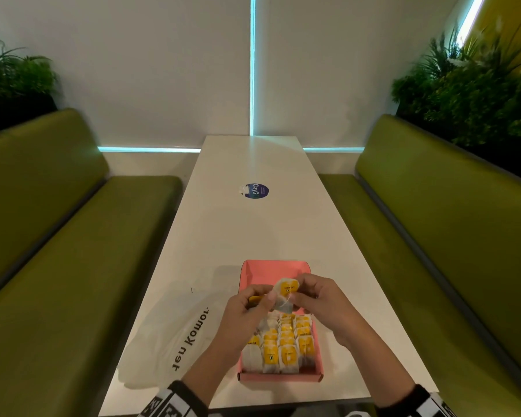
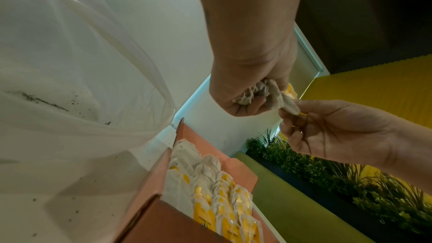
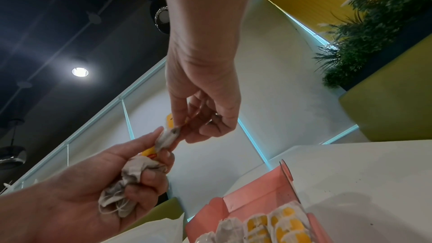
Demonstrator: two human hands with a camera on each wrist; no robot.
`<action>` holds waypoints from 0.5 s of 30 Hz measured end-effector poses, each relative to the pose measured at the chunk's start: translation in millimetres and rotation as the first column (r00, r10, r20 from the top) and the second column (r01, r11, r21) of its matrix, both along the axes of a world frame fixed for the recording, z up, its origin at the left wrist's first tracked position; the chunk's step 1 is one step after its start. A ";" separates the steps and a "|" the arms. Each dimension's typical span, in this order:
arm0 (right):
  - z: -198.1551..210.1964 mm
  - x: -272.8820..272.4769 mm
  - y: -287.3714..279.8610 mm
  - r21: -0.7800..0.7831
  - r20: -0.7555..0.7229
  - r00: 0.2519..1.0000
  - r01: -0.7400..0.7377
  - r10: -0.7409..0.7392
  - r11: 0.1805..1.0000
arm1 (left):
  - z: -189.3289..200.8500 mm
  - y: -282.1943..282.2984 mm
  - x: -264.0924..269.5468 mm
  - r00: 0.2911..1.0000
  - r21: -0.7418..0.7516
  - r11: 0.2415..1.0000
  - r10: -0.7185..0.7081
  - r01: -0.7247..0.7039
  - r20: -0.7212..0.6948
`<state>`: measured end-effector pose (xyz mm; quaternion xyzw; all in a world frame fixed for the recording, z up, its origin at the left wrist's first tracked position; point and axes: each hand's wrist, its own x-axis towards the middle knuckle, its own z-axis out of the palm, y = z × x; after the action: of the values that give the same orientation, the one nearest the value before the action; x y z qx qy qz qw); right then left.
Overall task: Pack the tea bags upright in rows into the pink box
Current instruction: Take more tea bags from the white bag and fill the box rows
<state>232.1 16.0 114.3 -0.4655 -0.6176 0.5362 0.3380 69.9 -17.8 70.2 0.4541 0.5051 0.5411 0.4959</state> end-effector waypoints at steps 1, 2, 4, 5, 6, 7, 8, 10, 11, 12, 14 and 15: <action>-0.8 0.2 0.3 0.003 0.015 1.000 -0.010 0.010 1.000 | 1.2 -0.8 1.2 0.999 0.013 1.000 -0.019 0.019 -0.031; -1.0 0.8 0.6 0.006 0.036 0.999 -0.018 0.018 1.000 | 0.8 -1.0 1.6 0.998 0.024 0.999 -0.028 0.030 -0.056; -0.1 3.0 1.7 0.012 0.072 0.997 -0.021 0.020 1.000 | 0.9 -1.2 1.9 0.997 0.030 0.999 -0.040 0.042 -0.063; 1.1 3.3 2.4 0.016 0.063 0.998 -0.011 0.010 1.000 | 0.3 -1.3 1.3 0.997 0.025 0.999 -0.046 0.048 -0.062; 2.4 3.1 3.3 0.031 0.037 0.999 0.029 -0.030 0.999 | -0.7 -0.9 1.0 0.997 0.022 0.999 -0.042 0.044 -0.066; 3.0 3.2 4.9 0.067 0.013 0.993 0.114 -0.115 0.991 | -1.4 -0.4 0.7 0.998 0.015 1.000 -0.023 0.024 -0.065; 2.7 3.8 7.0 0.129 0.005 0.971 0.237 -0.240 0.963 | -1.9 0.3 0.1 0.998 0.015 1.000 0.010 -0.009 -0.060; 4.4 6.9 9.3 0.271 0.042 0.910 0.387 -0.412 0.882 | -1.9 1.5 -1.4 0.996 0.017 0.996 0.085 -0.085 -0.032; 6.0 8.6 9.0 0.299 0.081 0.925 0.333 -0.371 0.894 | -1.9 2.2 -2.4 0.994 0.018 0.994 0.111 -0.111 -0.013; 8.1 8.9 7.0 0.269 0.121 0.962 0.207 -0.246 0.941 | -2.4 2.5 -4.0 0.992 0.024 0.992 0.124 -0.124 -0.004; 11.5 8.0 0.8 0.141 0.189 0.982 -0.027 0.000 0.990 | -1.8 2.3 -5.5 0.993 0.050 0.991 0.122 -0.122 0.011; 11.7 8.1 0.3 0.133 0.215 0.977 -0.034 0.005 0.990 | -1.0 1.7 -5.5 0.993 0.072 0.990 0.118 -0.119 0.025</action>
<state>240.2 16.3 126.1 -0.4902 -0.6901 0.4430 0.2953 64.4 -16.1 69.2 0.4356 0.5058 0.5923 0.4511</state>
